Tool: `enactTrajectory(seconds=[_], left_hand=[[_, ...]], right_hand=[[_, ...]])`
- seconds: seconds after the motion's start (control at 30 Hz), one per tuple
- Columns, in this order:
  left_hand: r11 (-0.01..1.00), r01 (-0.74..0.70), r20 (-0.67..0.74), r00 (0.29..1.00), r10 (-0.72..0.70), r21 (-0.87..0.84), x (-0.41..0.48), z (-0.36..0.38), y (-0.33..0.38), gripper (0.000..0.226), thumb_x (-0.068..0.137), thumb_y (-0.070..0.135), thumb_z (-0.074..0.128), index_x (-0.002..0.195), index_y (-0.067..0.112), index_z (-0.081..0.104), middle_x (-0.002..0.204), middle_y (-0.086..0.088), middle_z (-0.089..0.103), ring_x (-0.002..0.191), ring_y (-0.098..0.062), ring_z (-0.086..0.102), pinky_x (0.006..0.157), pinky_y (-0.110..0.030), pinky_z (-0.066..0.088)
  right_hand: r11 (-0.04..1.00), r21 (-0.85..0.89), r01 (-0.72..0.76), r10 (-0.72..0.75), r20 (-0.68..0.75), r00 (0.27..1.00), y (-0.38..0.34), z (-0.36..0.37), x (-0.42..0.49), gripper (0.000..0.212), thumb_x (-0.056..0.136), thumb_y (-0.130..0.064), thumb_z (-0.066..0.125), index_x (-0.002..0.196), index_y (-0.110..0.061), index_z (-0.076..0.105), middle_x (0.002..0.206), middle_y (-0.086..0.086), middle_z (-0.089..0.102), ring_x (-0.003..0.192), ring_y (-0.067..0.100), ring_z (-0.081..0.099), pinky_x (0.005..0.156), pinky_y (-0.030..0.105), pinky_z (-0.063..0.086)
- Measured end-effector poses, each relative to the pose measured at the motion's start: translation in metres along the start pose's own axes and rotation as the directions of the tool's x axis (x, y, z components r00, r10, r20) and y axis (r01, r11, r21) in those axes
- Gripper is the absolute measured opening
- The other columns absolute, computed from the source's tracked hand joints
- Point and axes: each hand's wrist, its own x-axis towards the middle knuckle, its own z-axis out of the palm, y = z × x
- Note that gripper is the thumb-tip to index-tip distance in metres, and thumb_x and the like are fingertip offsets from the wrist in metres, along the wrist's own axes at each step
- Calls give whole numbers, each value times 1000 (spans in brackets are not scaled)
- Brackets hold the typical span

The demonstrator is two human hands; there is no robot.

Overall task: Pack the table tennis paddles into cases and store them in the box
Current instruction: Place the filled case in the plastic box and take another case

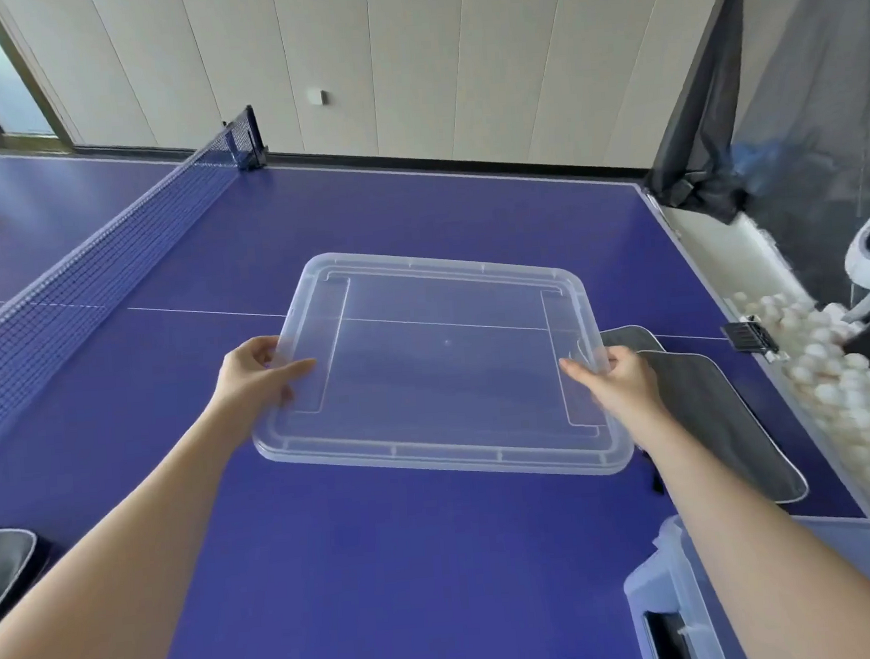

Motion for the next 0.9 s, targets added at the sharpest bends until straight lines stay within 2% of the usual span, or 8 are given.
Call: enactTrajectory(seconds=[0.07,0.13,0.2,0.27,0.4,0.6,0.77,0.9], left_hand=[[1000,17,30,999,-18,2,22,9,-12,32,77,13,79,105,16,65,86,0,63,45,-5,60,46,-19,50],[998,52,64,996,-54,23,41,20,-27,34,78,13,78,109,16,63,93,-3,61,58,-13,63,56,-25,51],[994,96,74,992,-99,46,58,31,-46,37,79,12,77,112,16,62,96,-6,59,65,-19,61,61,-28,50],[990,130,70,989,-134,57,72,41,-66,37,79,11,77,112,16,61,95,-6,58,67,-20,59,62,-29,49],[977,185,29,982,-189,103,93,51,-104,38,78,12,79,111,17,61,102,-9,57,74,-23,56,66,-29,47],[955,228,-27,974,-227,188,115,60,-144,43,75,13,81,114,16,63,86,1,59,76,-23,58,66,-30,46],[929,211,-16,976,-217,304,124,71,-155,54,74,15,81,123,13,59,98,-4,58,85,-25,56,68,-35,44],[859,197,-3,975,-222,472,123,79,-157,61,75,22,82,128,9,55,108,-15,57,85,-26,52,68,-35,44]], right_hand=[[999,-26,-35,35,24,999,11,16,19,54,71,-51,76,106,-14,58,88,-4,64,82,18,63,71,35,53],[996,-50,-76,78,42,996,24,34,36,65,72,-50,76,118,-10,54,103,5,63,95,27,63,83,39,51],[993,-72,-91,94,52,994,36,52,49,66,74,-46,76,120,-7,50,105,7,58,95,29,62,77,35,47],[990,-107,-92,98,55,994,47,70,59,58,74,-45,76,111,-11,48,105,7,56,92,31,62,73,33,45],[978,-183,-98,113,78,990,68,103,74,52,74,-48,75,102,-15,46,102,6,56,91,31,61,71,33,46],[964,-244,-109,134,88,987,93,135,79,59,75,-49,73,110,-9,48,99,1,47,92,23,49,69,32,40],[946,-317,-72,93,49,995,106,145,79,58,76,-48,73,106,-5,48,95,3,48,86,21,44,69,31,37],[936,-348,-54,72,39,997,111,149,77,57,76,-47,74,104,-4,50,99,2,41,87,22,45,71,30,37]])
